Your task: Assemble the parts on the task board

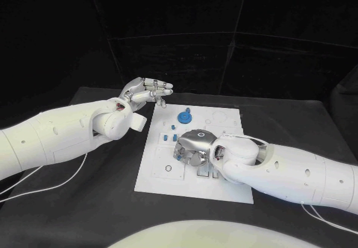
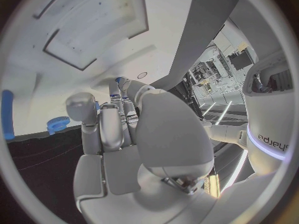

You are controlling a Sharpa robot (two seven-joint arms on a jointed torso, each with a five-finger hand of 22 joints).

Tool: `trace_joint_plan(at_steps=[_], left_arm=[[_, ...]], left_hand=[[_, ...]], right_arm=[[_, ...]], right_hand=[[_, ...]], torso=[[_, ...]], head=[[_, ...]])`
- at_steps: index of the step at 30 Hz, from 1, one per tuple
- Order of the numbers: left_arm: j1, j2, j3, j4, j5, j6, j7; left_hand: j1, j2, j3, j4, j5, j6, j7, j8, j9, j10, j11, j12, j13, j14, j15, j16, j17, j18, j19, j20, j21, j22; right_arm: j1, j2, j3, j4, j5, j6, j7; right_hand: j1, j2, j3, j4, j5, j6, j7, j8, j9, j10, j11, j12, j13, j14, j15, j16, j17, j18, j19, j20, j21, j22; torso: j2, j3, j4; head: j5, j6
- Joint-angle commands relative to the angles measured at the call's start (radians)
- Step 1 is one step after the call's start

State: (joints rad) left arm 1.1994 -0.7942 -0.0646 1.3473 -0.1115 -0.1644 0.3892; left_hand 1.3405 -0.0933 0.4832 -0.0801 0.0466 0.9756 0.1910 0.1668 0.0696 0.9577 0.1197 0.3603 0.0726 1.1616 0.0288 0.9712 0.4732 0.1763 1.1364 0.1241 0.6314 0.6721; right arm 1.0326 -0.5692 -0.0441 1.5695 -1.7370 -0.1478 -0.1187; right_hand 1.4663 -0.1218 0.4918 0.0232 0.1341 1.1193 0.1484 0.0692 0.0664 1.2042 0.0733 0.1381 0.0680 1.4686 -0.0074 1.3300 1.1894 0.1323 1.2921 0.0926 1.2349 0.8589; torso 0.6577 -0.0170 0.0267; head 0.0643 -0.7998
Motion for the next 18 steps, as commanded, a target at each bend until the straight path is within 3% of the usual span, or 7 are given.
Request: trace_joint_plan(at_steps=[1,6,10,18], left_arm=[[0.002,0.001,0.001,0.0,0.004,0.003,0.002],[0.002,0.001,0.001,0.0,0.004,0.004,0.0],[0.002,0.0,0.001,-0.002,0.004,0.004,-0.001],[0.002,-0.001,0.001,-0.003,0.004,0.004,-0.004]], left_hand=[[0.001,0.005,-0.003,-0.003,0.006,0.002,0.002,0.006,0.001,0.003,0.003,0.006,-0.002,-0.006,0.001,-0.003,-0.001,0.007,-0.005,0.001,-0.004,-0.001],[0.001,0.005,-0.003,-0.003,0.006,0.002,0.002,0.006,0.001,0.003,0.003,0.006,-0.002,-0.006,0.001,-0.003,-0.001,0.007,-0.005,0.001,-0.004,-0.001],[0.001,0.005,-0.003,-0.003,0.006,0.002,0.002,0.006,0.001,0.003,0.003,0.006,-0.002,-0.006,0.001,-0.003,-0.001,0.007,-0.005,0.001,-0.004,-0.001],[0.001,0.006,-0.003,-0.003,0.006,0.001,0.003,0.006,0.001,0.001,0.004,0.007,-0.002,-0.006,0.002,-0.003,-0.002,0.007,-0.005,0.002,-0.004,-0.002]], right_arm=[[0.0,0.002,-0.007,0.001,-0.036,0.027,-0.013],[0.0,0.003,-0.011,-0.001,-0.035,0.034,-0.011],[0.0,0.002,-0.012,-0.003,-0.028,0.006,-0.011],[0.0,-0.015,-0.013,0.006,-0.008,-0.116,0.0]], right_hand=[[-0.019,-0.004,0.004,-0.001,-0.001,-0.002,0.003,-0.004,0.001,-0.008,0.006,-0.009,-0.001,0.035,0.0,0.006,-0.003,-0.005,0.0,0.001,0.001,-0.003],[-0.075,-0.033,-0.014,0.011,0.019,-0.043,0.016,-0.009,-0.003,-0.061,0.022,-0.041,-0.006,0.031,0.014,-0.001,-0.016,-0.004,-0.009,0.012,-0.008,-0.017],[-0.106,-0.053,-0.041,0.015,0.027,-0.109,0.027,-0.01,-0.004,-0.111,0.036,-0.06,-0.005,0.026,0.025,-0.008,-0.03,0.0,-0.02,0.023,-0.021,-0.039],[-0.11,-0.045,-0.092,0.002,0.037,-0.183,0.035,-0.007,-0.002,-0.196,0.049,-0.058,-0.002,-0.001,0.036,-0.053,-0.099,0.019,-0.073,0.035,-0.09,-0.156]], torso=[[0.0,-0.0001,0.0002],[-0.001,-0.0001,-0.0004],[-0.001,0.0,0.0002],[0.0,0.0005,0.0001]], head=[[0.0,-0.002],[0.0,-0.002],[-0.001,0.0],[-0.001,0.003]])
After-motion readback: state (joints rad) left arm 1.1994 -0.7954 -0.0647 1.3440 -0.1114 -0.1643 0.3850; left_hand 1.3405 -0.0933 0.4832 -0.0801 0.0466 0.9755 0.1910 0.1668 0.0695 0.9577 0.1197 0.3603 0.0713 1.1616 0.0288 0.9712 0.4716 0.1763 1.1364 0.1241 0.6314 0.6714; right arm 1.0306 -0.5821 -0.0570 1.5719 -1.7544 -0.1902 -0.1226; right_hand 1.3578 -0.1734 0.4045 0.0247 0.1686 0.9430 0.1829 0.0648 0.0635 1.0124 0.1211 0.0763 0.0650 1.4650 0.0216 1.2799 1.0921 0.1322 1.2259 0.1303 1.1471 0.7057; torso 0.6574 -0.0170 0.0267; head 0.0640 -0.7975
